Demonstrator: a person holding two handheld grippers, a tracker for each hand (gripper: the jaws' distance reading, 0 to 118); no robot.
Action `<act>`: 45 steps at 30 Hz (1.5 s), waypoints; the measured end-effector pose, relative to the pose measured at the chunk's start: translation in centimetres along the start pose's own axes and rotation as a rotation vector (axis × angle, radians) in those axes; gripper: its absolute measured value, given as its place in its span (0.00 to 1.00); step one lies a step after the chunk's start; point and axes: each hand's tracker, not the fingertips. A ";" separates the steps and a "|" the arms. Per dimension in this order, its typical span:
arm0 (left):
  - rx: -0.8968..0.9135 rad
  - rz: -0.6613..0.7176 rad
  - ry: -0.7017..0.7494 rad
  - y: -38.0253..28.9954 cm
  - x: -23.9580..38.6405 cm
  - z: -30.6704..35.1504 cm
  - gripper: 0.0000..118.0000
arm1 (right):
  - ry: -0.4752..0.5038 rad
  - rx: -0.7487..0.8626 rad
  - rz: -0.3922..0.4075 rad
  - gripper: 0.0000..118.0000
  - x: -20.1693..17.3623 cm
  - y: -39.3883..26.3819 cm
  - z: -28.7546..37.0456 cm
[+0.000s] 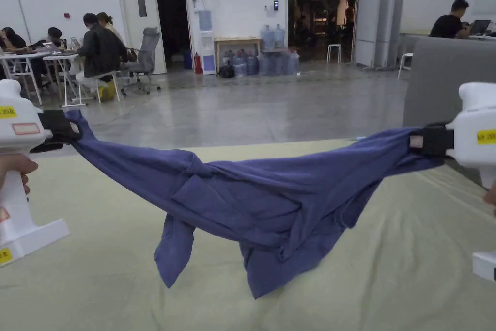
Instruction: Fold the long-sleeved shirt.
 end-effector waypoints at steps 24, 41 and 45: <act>-0.195 0.003 0.046 -7.4 2.6 -15.3 0.00 | -0.153 -0.162 -0.103 0.03 6.6 2.8 -15.7; -0.285 -0.096 -0.102 -25.7 -2.2 3.6 0.00 | -0.030 -0.361 -0.063 0.03 9.4 -22.9 -0.4; -0.435 -0.135 -0.063 -34.1 -4.8 8.1 0.00 | -0.051 -0.558 -0.016 0.03 9.4 -31.4 2.2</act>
